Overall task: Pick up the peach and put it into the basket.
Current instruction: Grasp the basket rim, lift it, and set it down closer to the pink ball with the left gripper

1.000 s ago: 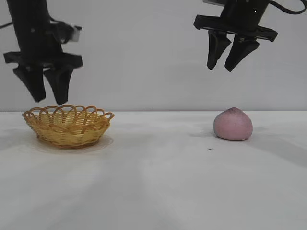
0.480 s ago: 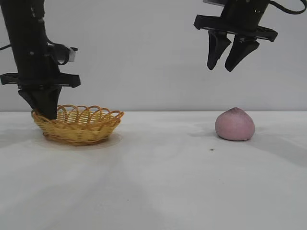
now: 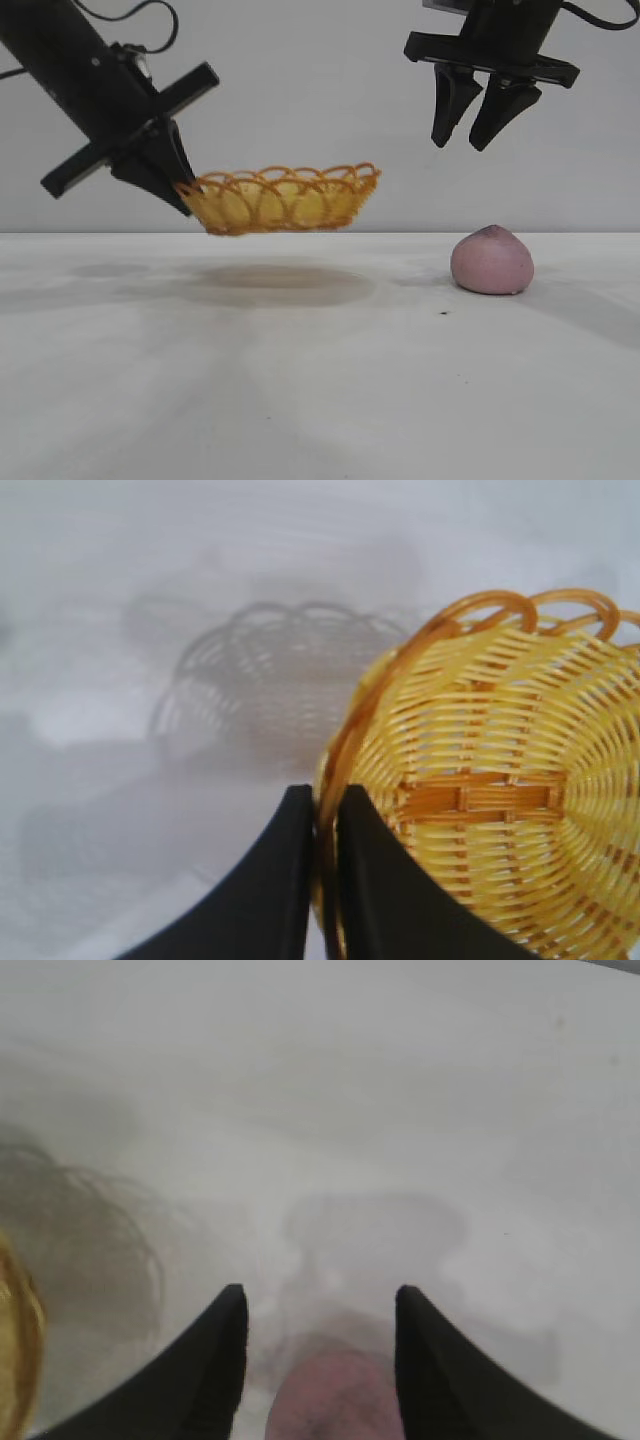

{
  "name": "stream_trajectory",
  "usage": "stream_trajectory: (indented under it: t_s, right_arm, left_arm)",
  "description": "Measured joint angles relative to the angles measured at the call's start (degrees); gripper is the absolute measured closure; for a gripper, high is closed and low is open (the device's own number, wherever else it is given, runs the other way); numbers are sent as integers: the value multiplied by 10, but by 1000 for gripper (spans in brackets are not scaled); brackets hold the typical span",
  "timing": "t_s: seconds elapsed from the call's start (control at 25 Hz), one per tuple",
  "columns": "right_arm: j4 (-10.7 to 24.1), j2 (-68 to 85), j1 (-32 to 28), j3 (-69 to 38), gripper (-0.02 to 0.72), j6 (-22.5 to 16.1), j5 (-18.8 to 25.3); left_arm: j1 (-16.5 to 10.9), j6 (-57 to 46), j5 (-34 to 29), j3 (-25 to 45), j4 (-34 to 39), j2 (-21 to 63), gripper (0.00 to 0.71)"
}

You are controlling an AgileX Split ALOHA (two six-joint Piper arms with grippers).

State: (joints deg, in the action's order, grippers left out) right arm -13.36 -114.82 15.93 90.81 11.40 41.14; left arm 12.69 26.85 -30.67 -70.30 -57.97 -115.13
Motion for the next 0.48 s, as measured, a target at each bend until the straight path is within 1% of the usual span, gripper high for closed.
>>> stream_trajectory:
  t_s: [0.12,0.24,0.36,0.48]
  right_arm:
    - [0,0,0,0,415,0,1]
    - [0,0,0,0,415,0,1]
    - [0,0,0,0,415,0,2]
    - [0,0,0,0,415,0,5]
  left_arm:
    - [33,19,47,63,-37,9,710]
    - [56,48,74,104,-65,18,710]
    - [70,60,89,118,-81,23,710]
    - [78,63,90,120,-94,25,710]
